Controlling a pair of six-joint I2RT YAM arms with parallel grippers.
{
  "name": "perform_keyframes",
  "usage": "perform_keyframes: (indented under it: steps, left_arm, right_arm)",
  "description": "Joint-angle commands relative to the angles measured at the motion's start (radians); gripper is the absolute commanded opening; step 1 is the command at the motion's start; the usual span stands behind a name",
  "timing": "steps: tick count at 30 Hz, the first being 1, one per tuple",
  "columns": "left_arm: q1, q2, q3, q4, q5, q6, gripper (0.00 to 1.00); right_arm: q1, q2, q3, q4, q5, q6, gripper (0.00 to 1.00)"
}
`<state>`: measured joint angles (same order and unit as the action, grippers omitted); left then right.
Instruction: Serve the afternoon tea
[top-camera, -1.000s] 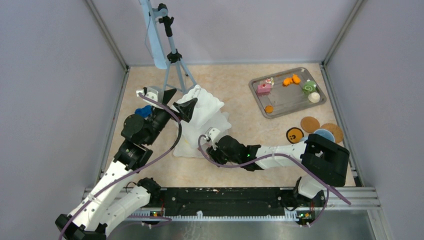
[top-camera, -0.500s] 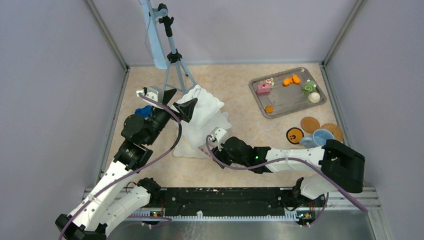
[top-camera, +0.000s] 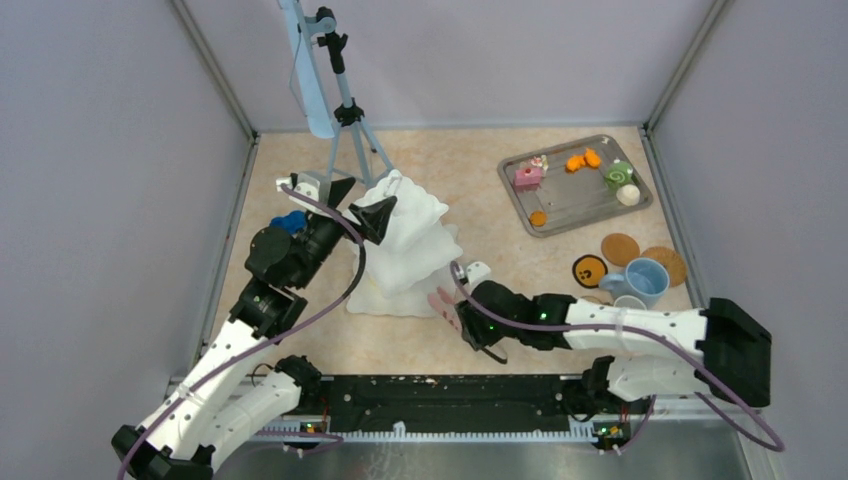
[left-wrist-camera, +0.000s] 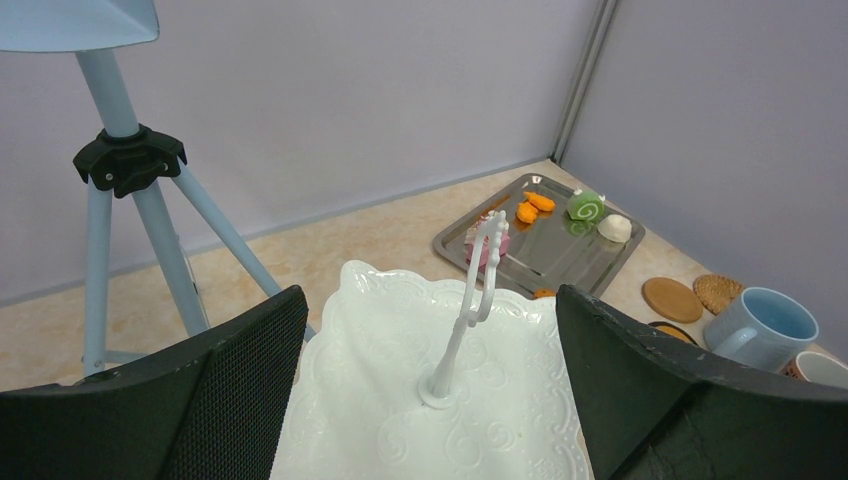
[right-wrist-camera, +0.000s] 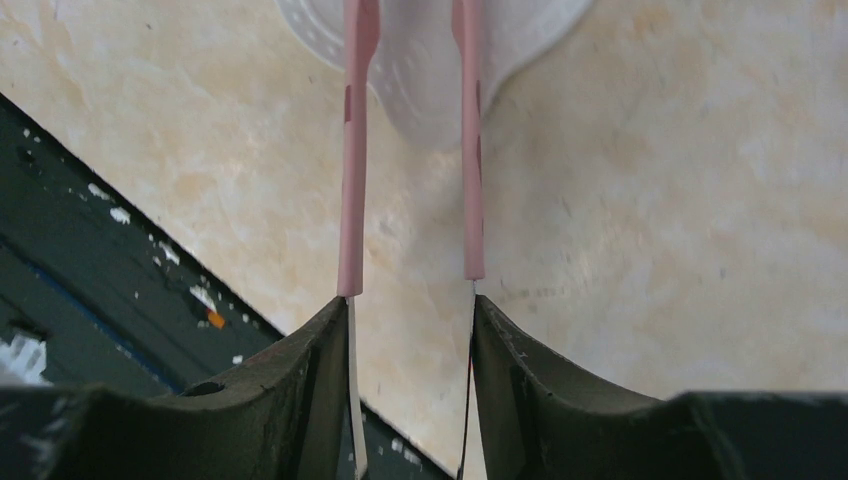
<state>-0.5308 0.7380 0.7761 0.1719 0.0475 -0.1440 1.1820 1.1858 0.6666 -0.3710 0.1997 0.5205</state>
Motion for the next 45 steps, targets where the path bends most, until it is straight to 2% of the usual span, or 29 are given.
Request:
perform_keyframes:
  steps: [1,4,6,9,12,17,19,23,27,31,39,45]
  left_arm:
    - [0.005,-0.011,0.023,0.032,-0.001,-0.001,0.99]
    - [0.005,-0.011,0.023,0.034,-0.006,0.001,0.99]
    - [0.005,-0.012,0.022,0.034,-0.001,-0.002,0.99]
    - [0.005,-0.012,0.022,0.036,0.004,-0.011,0.99]
    - [0.006,-0.021,0.018,0.042,0.021,-0.021,0.99]
    - [0.005,-0.032,0.011,0.053,0.031,-0.032,0.99]
    - [0.005,-0.035,0.01,0.055,0.028,-0.034,0.99]
    - [0.003,-0.041,0.004,0.064,0.029,-0.042,0.99]
    - [-0.029,-0.041,0.001,0.067,0.008,-0.034,0.99]
    - [-0.068,-0.042,-0.002,0.069,-0.006,-0.022,0.99]
    - [-0.097,-0.048,0.002,0.062,-0.036,-0.005,0.99]
    - [-0.107,-0.055,0.0,0.063,-0.038,0.001,0.99]
  right_arm:
    - [0.011,-0.276,0.011,-0.276,0.133,0.222,0.43]
    - [0.0,-0.385,0.064,-0.432,0.275,0.3,0.43]
    - [-0.062,-0.409,0.114,-0.502,0.318,0.32,0.43]
    - [-0.325,-0.412,0.138,-0.439,0.183,0.219,0.43]
    - [-0.624,-0.327,0.189,-0.327,0.039,0.072,0.42]
    - [-1.057,-0.094,0.286,-0.119,-0.396,-0.052,0.42]
    - [-1.164,0.004,0.357,-0.098,-0.428,-0.073,0.43]
    - [-1.342,0.2,0.52,-0.127,-0.396,-0.094,0.44]
    - [-1.42,0.344,0.699,-0.163,-0.381,-0.06,0.47]
    - [-1.443,0.462,0.822,-0.195,-0.441,0.006,0.48]
    - [-1.444,0.526,0.855,-0.184,-0.445,0.131,0.51]
    - [-1.444,0.553,0.906,-0.276,-0.333,-0.038,0.54]
